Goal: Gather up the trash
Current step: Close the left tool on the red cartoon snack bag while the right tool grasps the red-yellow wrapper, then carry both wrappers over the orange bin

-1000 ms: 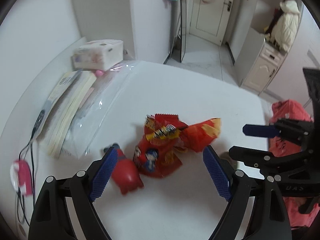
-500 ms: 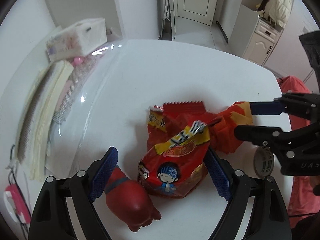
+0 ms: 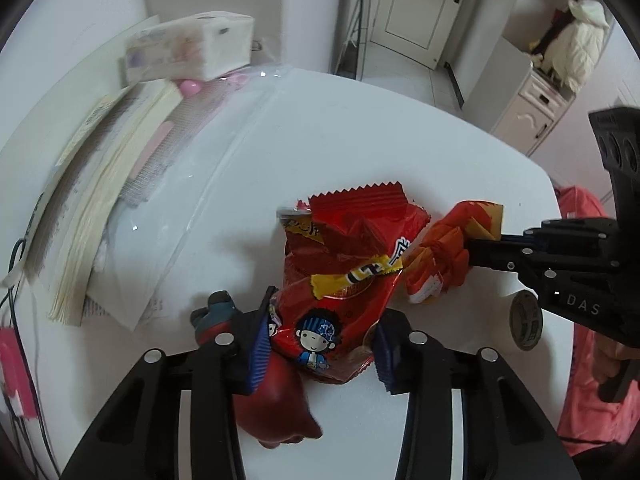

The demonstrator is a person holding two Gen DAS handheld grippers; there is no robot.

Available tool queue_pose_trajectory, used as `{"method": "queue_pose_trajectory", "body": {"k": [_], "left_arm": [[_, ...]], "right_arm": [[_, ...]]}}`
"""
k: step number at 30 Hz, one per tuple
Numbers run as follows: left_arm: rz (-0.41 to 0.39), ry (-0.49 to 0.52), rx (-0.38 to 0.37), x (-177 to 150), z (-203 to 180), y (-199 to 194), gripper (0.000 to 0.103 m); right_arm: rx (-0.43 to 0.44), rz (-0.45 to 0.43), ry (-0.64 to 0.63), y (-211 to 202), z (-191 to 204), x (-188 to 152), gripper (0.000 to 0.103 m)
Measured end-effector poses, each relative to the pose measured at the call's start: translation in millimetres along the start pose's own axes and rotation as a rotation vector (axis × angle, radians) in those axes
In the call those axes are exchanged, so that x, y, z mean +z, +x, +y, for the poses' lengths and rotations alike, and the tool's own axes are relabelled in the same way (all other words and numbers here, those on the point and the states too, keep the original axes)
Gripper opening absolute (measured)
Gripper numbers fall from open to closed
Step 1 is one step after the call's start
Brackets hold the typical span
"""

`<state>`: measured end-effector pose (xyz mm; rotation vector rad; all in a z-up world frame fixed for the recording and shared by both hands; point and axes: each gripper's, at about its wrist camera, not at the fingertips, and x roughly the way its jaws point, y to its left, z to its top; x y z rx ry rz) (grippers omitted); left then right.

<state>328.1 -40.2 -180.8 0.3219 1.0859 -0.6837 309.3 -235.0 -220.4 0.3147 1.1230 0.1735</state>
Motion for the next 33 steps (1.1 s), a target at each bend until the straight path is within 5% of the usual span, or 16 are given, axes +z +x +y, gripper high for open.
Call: {"method": "queue_pose_trajectory", "body": {"k": [17, 33], "left_arm": [[-0.179, 0.014, -0.009, 14, -41, -87, 0.042], [-0.210, 0.152, -0.121, -16, -193, -121, 0.042]], "right_arm": [[0.038, -0.208, 0.038, -123, -2, -24, 0.004], [-0.015, -0.267, 0.104, -261, -64, -158, 0.004]]}}
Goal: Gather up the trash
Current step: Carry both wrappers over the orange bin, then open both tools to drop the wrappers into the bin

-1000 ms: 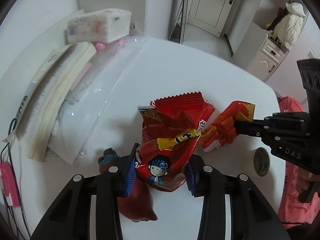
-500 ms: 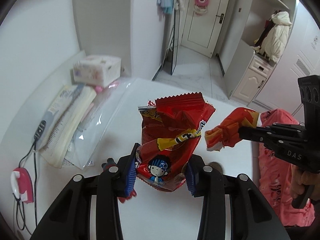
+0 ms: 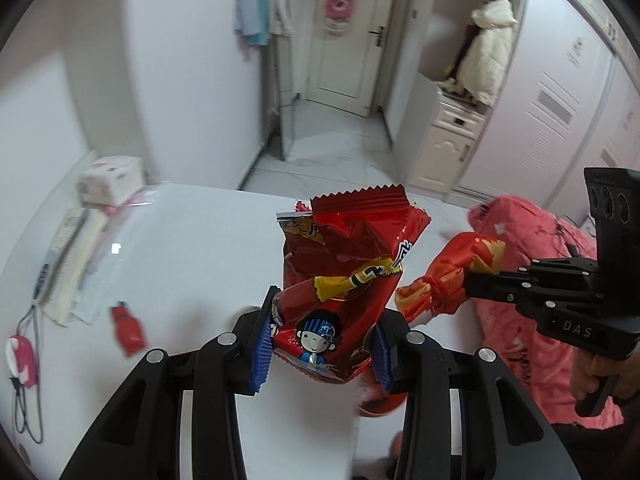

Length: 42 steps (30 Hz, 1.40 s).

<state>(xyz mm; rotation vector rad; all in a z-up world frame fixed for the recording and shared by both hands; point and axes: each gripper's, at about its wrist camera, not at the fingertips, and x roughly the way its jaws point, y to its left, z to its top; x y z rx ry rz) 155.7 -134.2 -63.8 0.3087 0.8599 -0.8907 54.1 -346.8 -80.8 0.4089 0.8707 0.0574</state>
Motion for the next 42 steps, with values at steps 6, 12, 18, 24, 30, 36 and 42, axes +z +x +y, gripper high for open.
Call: {"method": "queue_pose_trajectory", "body": {"k": [6, 12, 18, 24, 30, 36, 42], "left_arm": [[0.062, 0.032, -0.095, -6, -61, 37, 0.042], [0.182, 0.051, -0.174, -24, -107, 97, 0.042], [0.302, 0.038, -0.213, -49, -134, 157, 0.042], [0.387, 0.018, -0.222, -76, -146, 214, 0.042], [0.463, 0.004, -0.206, -102, -146, 263, 0.042], [0.513, -0.008, -0.187, -121, -140, 295, 0.044], [0.542, -0.002, -0.174, -132, -138, 313, 0.052]], "right_arm": [[-0.084, 0.029, 0.077, -37, -57, -47, 0.004], [-0.174, 0.091, 0.147, -36, -108, -94, 0.004], [-0.227, 0.180, 0.194, -10, -150, -140, 0.004], [-0.284, 0.245, 0.222, 40, -185, -168, 0.004], [-0.321, 0.302, 0.256, 87, -218, -195, 0.004], [-0.332, 0.360, 0.245, 133, -231, -216, 0.004], [-0.311, 0.398, 0.261, 161, -237, -227, 0.008]]}}
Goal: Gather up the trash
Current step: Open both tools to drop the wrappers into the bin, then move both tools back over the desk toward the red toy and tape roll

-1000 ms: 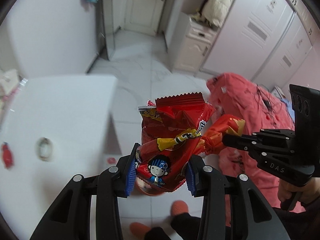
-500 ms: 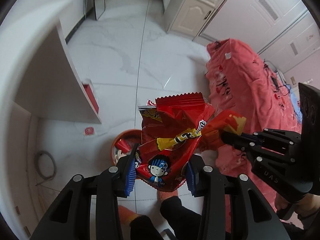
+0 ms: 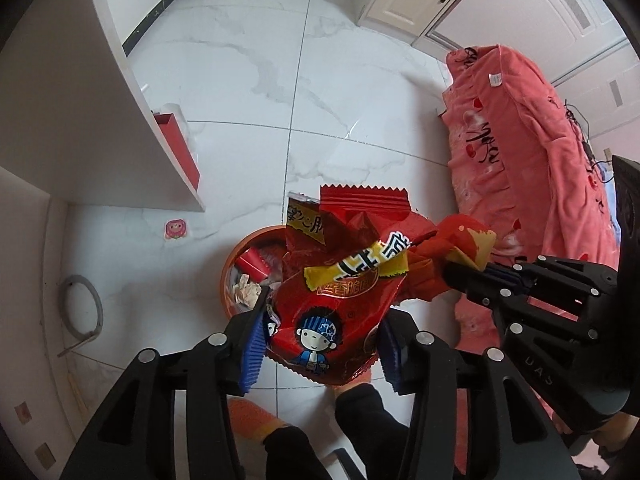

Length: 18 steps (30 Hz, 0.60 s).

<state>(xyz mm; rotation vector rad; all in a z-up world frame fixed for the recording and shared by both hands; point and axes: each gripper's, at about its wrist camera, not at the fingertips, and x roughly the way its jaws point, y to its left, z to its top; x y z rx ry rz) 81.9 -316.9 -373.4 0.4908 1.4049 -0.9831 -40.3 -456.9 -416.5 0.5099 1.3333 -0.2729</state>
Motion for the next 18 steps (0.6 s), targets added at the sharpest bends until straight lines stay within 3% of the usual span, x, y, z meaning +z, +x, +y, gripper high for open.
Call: {"method": "queue_pose_trajectory", "body": {"k": [4, 6, 9, 18], "left_arm": [[0.019, 0.003, 0.000, 0, 2, 10, 0.056], [0.027, 0.007, 0.000, -1, 3, 12, 0.060], [0.031, 0.004, 0.001, -3, 5, 15, 0.060], [0.035, -0.008, 0.006, -7, 6, 12, 0.060]], "right_arm": [[0.014, 0.024, 0.003, 14, 1, 1, 0.010], [0.028, 0.032, 0.002, 18, 1, 2, 0.025], [0.029, 0.028, -0.002, 19, 3, 2, 0.037], [0.050, 0.018, 0.000, 10, 1, 1, 0.037]]}}
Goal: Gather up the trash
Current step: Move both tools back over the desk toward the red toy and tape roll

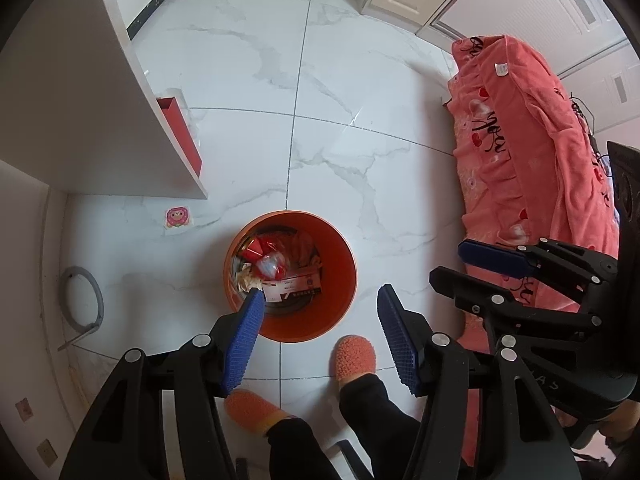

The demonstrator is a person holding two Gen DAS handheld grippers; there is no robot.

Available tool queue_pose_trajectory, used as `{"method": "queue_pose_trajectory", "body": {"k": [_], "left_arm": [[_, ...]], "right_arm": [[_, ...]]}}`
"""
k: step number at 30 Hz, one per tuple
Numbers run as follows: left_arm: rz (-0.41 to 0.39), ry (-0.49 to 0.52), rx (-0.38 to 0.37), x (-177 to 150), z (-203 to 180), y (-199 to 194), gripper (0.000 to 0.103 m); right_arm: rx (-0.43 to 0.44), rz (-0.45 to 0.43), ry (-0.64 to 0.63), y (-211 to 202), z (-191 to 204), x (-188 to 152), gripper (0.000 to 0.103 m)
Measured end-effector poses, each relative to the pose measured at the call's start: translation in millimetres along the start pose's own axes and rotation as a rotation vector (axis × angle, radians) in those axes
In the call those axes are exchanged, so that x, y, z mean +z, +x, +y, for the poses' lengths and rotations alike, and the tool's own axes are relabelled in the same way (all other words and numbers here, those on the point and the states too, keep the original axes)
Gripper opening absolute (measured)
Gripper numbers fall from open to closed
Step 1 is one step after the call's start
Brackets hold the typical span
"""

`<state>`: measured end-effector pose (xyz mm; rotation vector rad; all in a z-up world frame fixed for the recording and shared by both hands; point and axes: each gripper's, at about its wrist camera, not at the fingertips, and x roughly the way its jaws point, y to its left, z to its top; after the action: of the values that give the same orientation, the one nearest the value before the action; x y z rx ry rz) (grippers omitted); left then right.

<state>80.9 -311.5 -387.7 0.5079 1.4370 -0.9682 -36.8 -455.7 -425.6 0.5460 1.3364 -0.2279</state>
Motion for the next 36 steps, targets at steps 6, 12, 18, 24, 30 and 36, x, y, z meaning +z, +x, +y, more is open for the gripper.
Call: {"method": "queue_pose_trajectory", "body": {"k": [6, 12, 18, 24, 30, 36], "left_arm": [[-0.009, -0.004, 0.013, -5, 0, -15, 0.060], [-0.033, 0.006, 0.009, -8, -4, -40, 0.060], [-0.073, 0.033, -0.001, -14, -12, -73, 0.060], [-0.125, 0.058, -0.003, -29, -21, -118, 0.060], [-0.225, 0.059, 0.029, -51, -19, -181, 0.060], [-0.339, 0.008, 0.086, -83, -5, -246, 0.061]], "right_arm": [[0.008, -0.014, -0.004, -19, 4, -1, 0.037], [0.034, -0.029, -0.018, -46, 10, -4, 0.037], [0.077, -0.052, -0.022, -86, 17, -8, 0.038], [0.143, -0.079, -0.048, -135, 36, -19, 0.038], [0.193, -0.135, -0.123, -190, 78, -24, 0.038], [0.244, -0.187, -0.219, -231, 132, -18, 0.038]]}}
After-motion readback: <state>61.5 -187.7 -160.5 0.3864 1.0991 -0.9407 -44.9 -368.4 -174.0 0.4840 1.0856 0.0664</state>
